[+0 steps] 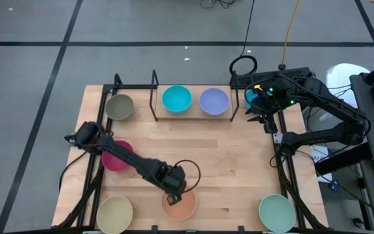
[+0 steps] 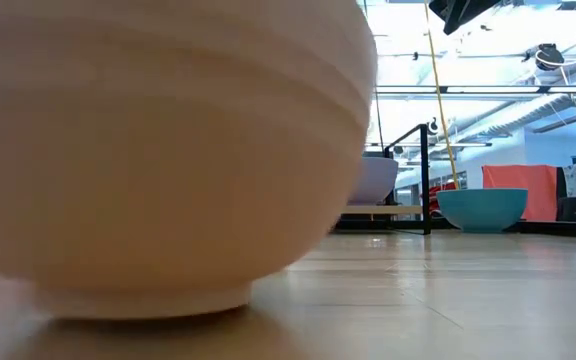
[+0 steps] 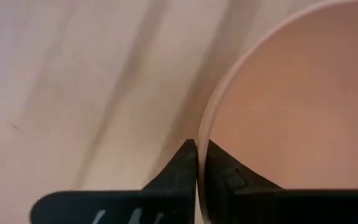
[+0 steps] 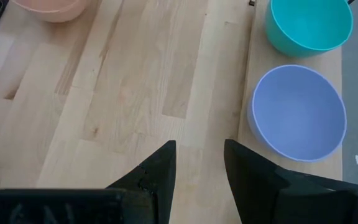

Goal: Place and stack bowls onto a shelf
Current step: Stack the orange bowl on top of the blue bowl on the shelf

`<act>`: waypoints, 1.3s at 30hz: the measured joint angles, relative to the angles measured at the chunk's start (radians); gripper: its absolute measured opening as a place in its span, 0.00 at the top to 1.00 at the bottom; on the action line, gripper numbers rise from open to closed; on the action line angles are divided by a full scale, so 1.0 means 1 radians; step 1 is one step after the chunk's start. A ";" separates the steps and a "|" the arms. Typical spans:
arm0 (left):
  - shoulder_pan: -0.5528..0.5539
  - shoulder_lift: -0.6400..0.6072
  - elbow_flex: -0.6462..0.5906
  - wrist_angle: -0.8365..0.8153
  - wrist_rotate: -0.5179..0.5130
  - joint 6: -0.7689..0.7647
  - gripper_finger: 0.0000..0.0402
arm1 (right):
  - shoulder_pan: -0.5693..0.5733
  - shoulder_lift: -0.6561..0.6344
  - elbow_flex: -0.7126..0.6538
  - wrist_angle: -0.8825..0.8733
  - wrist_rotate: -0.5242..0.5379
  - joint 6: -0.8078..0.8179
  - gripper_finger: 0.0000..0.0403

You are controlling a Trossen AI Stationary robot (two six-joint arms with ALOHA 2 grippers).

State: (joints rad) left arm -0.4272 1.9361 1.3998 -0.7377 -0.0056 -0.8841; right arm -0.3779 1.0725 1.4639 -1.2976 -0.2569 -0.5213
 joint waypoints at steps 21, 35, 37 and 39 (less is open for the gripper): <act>0.461 -0.453 -0.002 -0.194 -0.126 0.148 0.98 | 0.000 0.000 0.000 0.022 0.205 -0.042 0.68; 0.880 -0.501 0.143 -0.177 -0.084 0.595 0.98 | 0.000 0.000 0.000 0.192 0.208 0.053 0.68; 0.936 -0.482 0.203 -0.173 -0.073 0.627 0.98 | 0.000 0.000 0.000 0.206 0.209 0.074 0.68; 0.993 -0.466 0.255 -0.203 -0.064 0.681 0.98 | 0.000 0.000 0.000 0.220 0.210 0.090 0.68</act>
State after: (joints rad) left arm 0.5660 1.4703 1.6545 -0.9403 -0.0696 -0.2034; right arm -0.3780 1.0725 1.4639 -1.0772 -0.0474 -0.4317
